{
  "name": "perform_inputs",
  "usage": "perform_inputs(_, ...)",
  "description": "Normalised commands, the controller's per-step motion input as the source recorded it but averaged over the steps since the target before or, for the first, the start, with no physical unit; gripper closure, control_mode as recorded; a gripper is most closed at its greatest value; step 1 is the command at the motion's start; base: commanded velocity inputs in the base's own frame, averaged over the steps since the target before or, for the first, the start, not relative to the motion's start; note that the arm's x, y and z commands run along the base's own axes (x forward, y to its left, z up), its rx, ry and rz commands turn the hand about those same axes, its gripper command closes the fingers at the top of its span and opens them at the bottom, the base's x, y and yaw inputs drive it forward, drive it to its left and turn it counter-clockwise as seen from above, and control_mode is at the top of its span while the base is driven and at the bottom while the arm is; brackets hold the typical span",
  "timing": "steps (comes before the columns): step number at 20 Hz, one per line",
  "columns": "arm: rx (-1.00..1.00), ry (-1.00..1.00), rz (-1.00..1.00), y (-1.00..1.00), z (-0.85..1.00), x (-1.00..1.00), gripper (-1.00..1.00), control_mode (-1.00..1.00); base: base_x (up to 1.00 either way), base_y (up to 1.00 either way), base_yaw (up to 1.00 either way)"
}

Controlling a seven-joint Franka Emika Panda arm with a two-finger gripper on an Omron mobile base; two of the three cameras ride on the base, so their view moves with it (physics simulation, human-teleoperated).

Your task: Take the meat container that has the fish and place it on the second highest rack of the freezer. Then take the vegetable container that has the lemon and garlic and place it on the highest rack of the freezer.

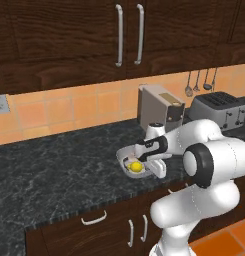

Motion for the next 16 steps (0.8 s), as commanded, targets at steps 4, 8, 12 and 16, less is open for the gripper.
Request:
perform_inputs(4,0.0,0.0,-0.06,0.11,-0.67,-0.46,1.0,-1.0,0.0,0.0,0.0)
perform_inputs(8,0.0,-0.07,-0.13,0.29,-0.47,-0.37,1.0,-1.0,0.0,0.0,0.0)
perform_inputs(12,0.0,-0.23,-0.18,0.51,-0.13,-0.18,1.0,-1.0,0.0,0.0,0.0)
perform_inputs(16,-0.04,-0.41,-0.23,0.41,0.01,-0.23,1.0,-1.0,0.0,0.0,0.0)
